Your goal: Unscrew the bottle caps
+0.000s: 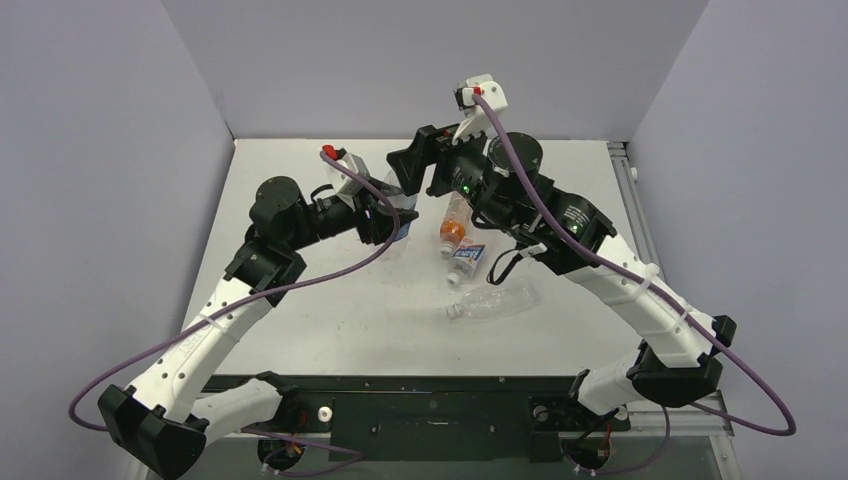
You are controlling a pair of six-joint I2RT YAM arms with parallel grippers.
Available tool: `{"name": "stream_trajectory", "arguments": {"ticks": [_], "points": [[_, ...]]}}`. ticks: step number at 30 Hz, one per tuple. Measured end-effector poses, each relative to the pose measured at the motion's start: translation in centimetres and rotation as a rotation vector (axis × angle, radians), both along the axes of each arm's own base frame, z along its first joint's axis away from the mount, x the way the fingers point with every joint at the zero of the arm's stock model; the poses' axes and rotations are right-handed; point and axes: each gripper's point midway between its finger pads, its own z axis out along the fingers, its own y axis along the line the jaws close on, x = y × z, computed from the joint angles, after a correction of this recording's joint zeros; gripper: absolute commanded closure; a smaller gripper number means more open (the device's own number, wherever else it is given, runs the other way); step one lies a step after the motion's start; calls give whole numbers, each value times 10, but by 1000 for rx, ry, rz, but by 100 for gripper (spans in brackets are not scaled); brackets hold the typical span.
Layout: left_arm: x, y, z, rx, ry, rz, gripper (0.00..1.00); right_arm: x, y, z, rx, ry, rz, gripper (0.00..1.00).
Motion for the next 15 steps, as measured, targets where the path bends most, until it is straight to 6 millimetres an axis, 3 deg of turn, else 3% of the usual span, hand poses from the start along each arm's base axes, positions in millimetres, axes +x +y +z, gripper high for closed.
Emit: {"name": "stream_trajectory", "arguments": {"ticks": [7,15], "points": [[1,1,0,10,-26,22,100,13,2,-22,-50,44,-71,50],[0,0,-2,12,-17,22,100,12,5,-22,-38,53,-68,71]]}}
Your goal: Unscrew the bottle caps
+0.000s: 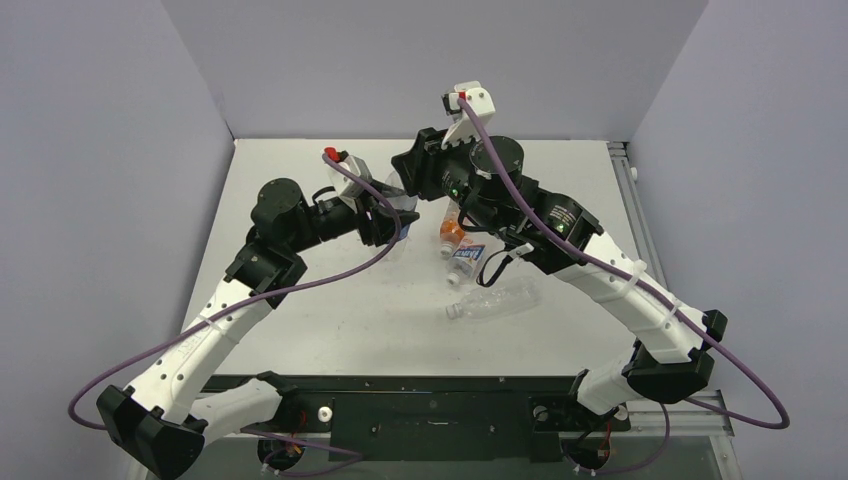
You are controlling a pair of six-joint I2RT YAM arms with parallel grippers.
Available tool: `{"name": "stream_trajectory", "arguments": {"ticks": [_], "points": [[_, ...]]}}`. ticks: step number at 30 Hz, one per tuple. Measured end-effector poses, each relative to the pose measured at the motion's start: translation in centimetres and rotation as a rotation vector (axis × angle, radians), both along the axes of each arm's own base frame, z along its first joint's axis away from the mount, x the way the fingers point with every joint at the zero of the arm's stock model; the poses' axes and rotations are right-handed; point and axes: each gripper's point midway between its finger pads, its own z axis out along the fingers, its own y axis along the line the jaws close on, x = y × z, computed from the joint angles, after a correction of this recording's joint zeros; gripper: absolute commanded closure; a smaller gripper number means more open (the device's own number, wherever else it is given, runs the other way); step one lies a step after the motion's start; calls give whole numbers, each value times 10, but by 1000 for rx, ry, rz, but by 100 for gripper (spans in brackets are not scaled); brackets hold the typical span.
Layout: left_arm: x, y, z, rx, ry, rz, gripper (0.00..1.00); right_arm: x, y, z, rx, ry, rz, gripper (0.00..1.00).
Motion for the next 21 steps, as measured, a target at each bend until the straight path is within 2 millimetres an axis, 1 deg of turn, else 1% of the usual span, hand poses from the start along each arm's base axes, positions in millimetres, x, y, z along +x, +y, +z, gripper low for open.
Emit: {"name": "stream_trajectory", "arguments": {"ticks": [1,2,3,4,5,6,8,12,15,18,21], "points": [[0,0,0,0,2,-1,100,0,0,0,0,0,1,73],[0,0,-1,0,4,0,100,0,0,0,-1,-1,2,78],[0,0,-1,0,4,-1,100,0,0,0,-2,-1,1,81],[0,0,-1,0,4,-1,100,0,0,0,-3,-2,1,86],[0,0,-1,0,5,-1,100,0,0,0,-4,-3,2,89],[-1,-1,-1,-1,6,-2,100,0,0,0,-4,-4,2,95],[-1,-1,-1,-3,11,-4,100,0,0,0,-7,-6,4,100],[-4,-2,-1,-14,31,-21,100,-2,2,0,-22,-19,30,100],[-11,-5,0,-36,65,-57,100,-7,4,2,-26,-40,103,100],[-26,-10,7,-73,105,-134,100,-19,4,7,-9,-59,230,100],[-45,-15,17,-111,136,-236,100,-38,4,18,30,-79,383,100]]}}
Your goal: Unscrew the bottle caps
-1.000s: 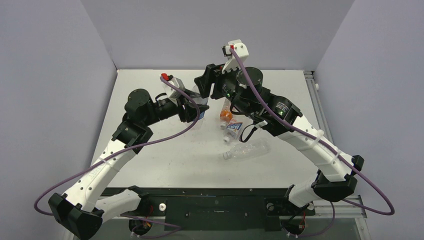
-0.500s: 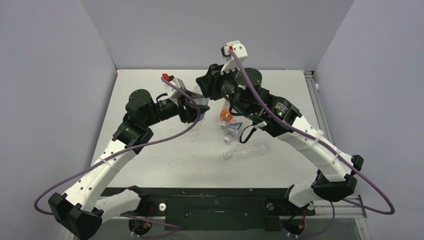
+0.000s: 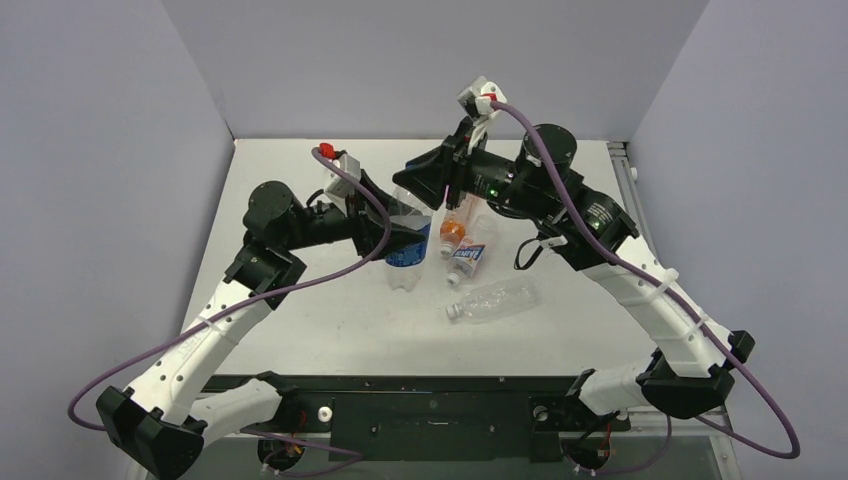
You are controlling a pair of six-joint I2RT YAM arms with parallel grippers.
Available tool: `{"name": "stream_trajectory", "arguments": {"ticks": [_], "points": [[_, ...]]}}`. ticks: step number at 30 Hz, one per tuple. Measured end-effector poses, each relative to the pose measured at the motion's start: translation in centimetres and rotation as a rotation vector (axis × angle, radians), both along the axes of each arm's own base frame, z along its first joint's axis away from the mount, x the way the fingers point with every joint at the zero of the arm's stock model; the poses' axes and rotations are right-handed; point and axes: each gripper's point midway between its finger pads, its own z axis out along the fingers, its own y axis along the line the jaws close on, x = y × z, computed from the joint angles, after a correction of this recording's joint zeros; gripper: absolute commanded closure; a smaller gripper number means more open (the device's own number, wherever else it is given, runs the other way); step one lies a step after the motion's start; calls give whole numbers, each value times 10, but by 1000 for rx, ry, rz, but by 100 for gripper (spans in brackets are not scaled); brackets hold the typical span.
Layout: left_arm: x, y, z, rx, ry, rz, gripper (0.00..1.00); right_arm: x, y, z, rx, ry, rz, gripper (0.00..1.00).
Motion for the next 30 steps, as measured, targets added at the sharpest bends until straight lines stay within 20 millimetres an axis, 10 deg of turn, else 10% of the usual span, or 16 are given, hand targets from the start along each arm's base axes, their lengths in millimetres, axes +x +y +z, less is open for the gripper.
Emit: {"name": "stream_trajectory", "arguments": {"ticks": [7,13,21,30], "points": [[-42,-1,11,-25,40,-212,100,-44,-4,12,78,-21,303,100],[-49,-1,9,-14,31,-248,100,-47,-7,11,83,-15,335,21],[-7,0,-11,47,-19,-32,100,7,-30,16,58,14,-85,20],[27,8,-19,87,-66,151,100,23,-5,10,-29,36,-272,39]]}}
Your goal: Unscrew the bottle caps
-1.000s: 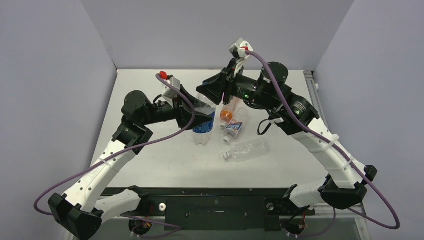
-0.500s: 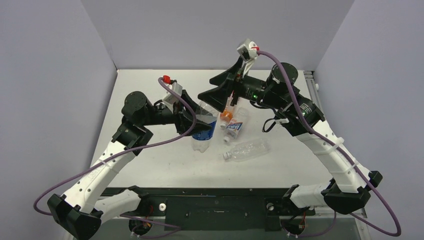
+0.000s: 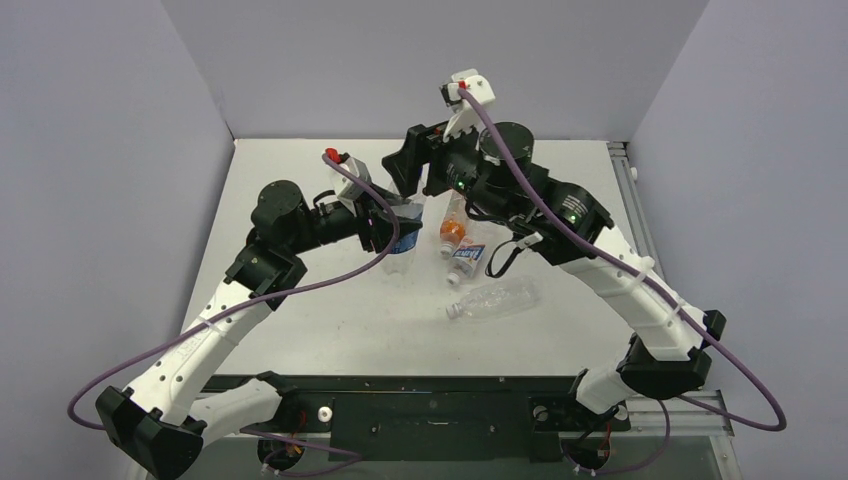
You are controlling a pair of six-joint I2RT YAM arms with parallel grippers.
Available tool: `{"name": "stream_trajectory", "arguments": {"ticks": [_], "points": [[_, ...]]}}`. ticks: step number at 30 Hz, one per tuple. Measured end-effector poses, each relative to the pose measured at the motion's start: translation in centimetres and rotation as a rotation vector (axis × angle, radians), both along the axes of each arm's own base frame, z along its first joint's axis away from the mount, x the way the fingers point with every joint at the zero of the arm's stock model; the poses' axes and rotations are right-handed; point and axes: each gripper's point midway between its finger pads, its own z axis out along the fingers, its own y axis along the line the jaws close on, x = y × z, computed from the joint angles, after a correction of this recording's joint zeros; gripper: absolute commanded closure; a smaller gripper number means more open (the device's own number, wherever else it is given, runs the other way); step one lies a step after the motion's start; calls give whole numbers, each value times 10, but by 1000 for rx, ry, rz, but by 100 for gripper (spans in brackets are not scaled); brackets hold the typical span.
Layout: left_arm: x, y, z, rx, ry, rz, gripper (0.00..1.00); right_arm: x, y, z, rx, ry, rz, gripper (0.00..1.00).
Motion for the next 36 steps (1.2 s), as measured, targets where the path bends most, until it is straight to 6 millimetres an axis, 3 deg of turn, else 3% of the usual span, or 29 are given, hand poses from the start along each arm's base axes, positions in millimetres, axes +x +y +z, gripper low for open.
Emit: {"name": "stream_trajectory", "arguments": {"ticks": [5,8,13,18,23,27,34,36], "points": [[3,1,0,2,-6,18,100,15,8,-33,-84,54,-44,53],[4,1,0,2,-5,21,100,16,7,-35,-87,58,-54,63],[4,1,-1,4,-1,21,100,15,11,-35,-75,57,-49,70],[3,1,-4,8,11,19,100,14,10,-37,-69,54,-46,100],[0,0,-4,1,24,6,100,9,12,-36,-59,44,-1,100],[-8,-2,2,-30,44,-31,100,-1,20,-30,-45,12,132,100],[-53,-9,17,-88,101,-269,100,-47,26,-12,13,-75,423,100],[-64,-9,20,-90,97,-331,100,-60,25,-8,29,-91,481,82]]}}
